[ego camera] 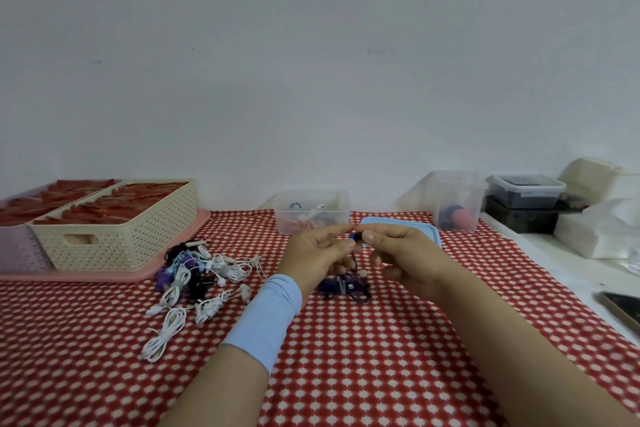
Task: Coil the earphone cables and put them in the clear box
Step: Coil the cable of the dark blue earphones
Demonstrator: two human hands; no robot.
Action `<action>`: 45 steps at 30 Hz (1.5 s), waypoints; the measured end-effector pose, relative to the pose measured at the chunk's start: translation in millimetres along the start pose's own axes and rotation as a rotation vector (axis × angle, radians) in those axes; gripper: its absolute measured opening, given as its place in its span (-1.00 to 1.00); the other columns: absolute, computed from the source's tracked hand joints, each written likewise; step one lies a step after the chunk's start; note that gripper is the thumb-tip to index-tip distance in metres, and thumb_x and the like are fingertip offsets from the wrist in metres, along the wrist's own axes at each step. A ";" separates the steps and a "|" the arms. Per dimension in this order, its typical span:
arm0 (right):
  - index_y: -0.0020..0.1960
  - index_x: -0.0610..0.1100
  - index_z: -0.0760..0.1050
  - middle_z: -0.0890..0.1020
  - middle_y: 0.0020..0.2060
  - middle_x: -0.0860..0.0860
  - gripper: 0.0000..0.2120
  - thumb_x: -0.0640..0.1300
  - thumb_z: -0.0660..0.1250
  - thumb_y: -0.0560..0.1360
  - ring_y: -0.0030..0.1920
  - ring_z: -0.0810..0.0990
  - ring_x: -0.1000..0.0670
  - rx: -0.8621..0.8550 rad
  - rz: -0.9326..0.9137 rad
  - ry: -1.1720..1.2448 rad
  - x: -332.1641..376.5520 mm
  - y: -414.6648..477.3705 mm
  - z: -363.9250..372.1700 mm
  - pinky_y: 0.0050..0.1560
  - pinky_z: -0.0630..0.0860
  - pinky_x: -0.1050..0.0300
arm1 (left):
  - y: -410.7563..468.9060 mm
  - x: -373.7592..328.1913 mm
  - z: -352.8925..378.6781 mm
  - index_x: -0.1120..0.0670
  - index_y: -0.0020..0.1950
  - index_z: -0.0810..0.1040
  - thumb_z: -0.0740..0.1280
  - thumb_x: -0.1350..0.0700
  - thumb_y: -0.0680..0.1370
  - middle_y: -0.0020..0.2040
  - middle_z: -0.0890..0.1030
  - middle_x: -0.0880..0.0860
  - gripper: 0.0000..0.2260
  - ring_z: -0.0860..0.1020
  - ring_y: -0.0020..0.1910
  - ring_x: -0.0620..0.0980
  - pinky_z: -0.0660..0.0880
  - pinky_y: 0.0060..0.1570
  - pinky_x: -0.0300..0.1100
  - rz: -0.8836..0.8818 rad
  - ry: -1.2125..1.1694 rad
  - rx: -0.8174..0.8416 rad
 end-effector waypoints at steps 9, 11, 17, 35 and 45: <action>0.13 -0.17 0.68 0.70 -0.11 -0.06 -0.79 -0.17 0.35 0.56 -0.36 0.47 0.09 0.022 0.039 0.045 -1.4 0.8 -1.5 -0.50 0.25 0.30 | -2.9 -4.2 -0.6 0.13 0.12 0.68 0.37 0.27 0.56 -0.12 0.72 0.11 -0.82 0.62 -0.30 -0.01 0.60 -0.22 -0.16 0.037 -0.008 -0.009; 0.14 -0.17 0.68 0.70 -0.10 -0.07 -0.78 -0.17 0.36 0.55 -0.36 0.47 0.09 0.027 0.038 0.047 -1.6 1.7 -0.6 -0.50 0.24 0.31 | -3.1 -4.3 -0.8 0.12 0.11 0.68 0.37 0.27 0.56 -0.13 0.73 0.10 -0.82 0.62 -0.29 -0.01 0.60 -0.22 -0.16 0.044 0.003 -0.011; 0.10 -0.14 0.70 0.71 -0.10 -0.07 -0.81 -0.15 0.38 0.54 -0.35 0.47 0.08 0.018 0.025 -0.033 0.4 1.0 -0.8 -0.48 0.23 0.27 | -2.2 -3.2 -1.6 0.07 0.00 0.70 0.39 0.29 0.54 -0.16 0.72 0.10 -0.84 0.62 -0.29 -0.03 0.59 -0.20 -0.19 0.073 0.044 -0.019; 0.00 -0.11 0.74 0.71 -0.18 -0.07 -0.86 -0.20 0.40 0.55 -0.41 0.51 0.08 -0.015 0.046 -0.064 -0.2 -3.3 -0.1 -0.49 0.29 0.26 | -0.5 3.0 0.7 0.14 0.02 0.70 0.39 0.31 0.53 -0.16 0.72 0.13 -0.85 0.62 -0.26 -0.06 0.60 -0.13 -0.21 0.046 0.062 0.005; 0.03 -0.13 0.72 0.73 -0.23 -0.06 -0.88 -0.21 0.42 0.55 -0.38 0.58 0.04 -0.089 -0.033 -0.148 1.8 -7.4 2.7 -0.47 0.43 0.22 | 1.9 3.2 -2.5 0.19 0.04 0.66 0.40 0.28 0.53 -0.25 0.72 0.06 -0.89 0.64 -0.34 -0.06 0.60 -0.25 -0.24 0.069 0.236 -0.092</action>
Point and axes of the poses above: each hand's wrist, its own y-axis towards the middle knuckle, its own z-axis out of the palm, x = y × z, the point moved 2 cm from there along y, towards the middle knuckle
